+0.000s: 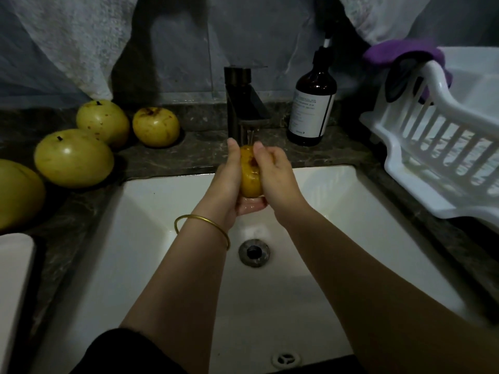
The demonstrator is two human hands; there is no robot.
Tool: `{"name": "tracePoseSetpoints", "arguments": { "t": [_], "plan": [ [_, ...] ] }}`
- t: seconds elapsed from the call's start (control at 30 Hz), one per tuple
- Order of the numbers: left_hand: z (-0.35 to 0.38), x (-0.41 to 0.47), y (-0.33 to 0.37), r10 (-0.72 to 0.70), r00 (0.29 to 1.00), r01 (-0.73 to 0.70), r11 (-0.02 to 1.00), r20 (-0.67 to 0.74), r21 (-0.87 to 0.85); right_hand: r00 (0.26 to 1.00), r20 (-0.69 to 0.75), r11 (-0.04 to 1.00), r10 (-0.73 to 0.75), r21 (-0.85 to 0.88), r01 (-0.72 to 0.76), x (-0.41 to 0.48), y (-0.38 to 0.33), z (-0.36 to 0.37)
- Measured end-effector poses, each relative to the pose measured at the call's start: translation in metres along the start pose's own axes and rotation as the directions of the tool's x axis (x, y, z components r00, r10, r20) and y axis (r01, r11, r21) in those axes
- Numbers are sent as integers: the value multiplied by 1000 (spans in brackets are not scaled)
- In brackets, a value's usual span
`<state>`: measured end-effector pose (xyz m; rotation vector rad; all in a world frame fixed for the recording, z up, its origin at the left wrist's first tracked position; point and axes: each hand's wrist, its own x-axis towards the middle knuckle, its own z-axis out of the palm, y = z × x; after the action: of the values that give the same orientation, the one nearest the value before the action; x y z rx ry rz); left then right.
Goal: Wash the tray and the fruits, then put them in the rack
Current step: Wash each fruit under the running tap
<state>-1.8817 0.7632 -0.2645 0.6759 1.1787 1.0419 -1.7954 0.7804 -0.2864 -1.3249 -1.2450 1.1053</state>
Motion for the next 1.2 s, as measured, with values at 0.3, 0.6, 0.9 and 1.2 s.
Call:
{"name": "tracePoseSetpoints", "arguments": {
  "t": [0.3,0.6,0.9,1.2],
  "plan": [
    [-6,2,6,-73,993,67,996,-89,-61,975,204,966,86,222,-132,6,-4,-2],
    [-6,12,3,-34,992,33,999,-121,-17,979,177,961,96,241,-138,7,0,-2],
    [-5,14,1,22,994,-15,998,-104,64,982,154,938,112,310,-156,5,-5,-1],
    [-3,10,-8,-30,998,28,999,49,44,998,2,998,-59,2,59,-1,-5,-4]
  ]
}}
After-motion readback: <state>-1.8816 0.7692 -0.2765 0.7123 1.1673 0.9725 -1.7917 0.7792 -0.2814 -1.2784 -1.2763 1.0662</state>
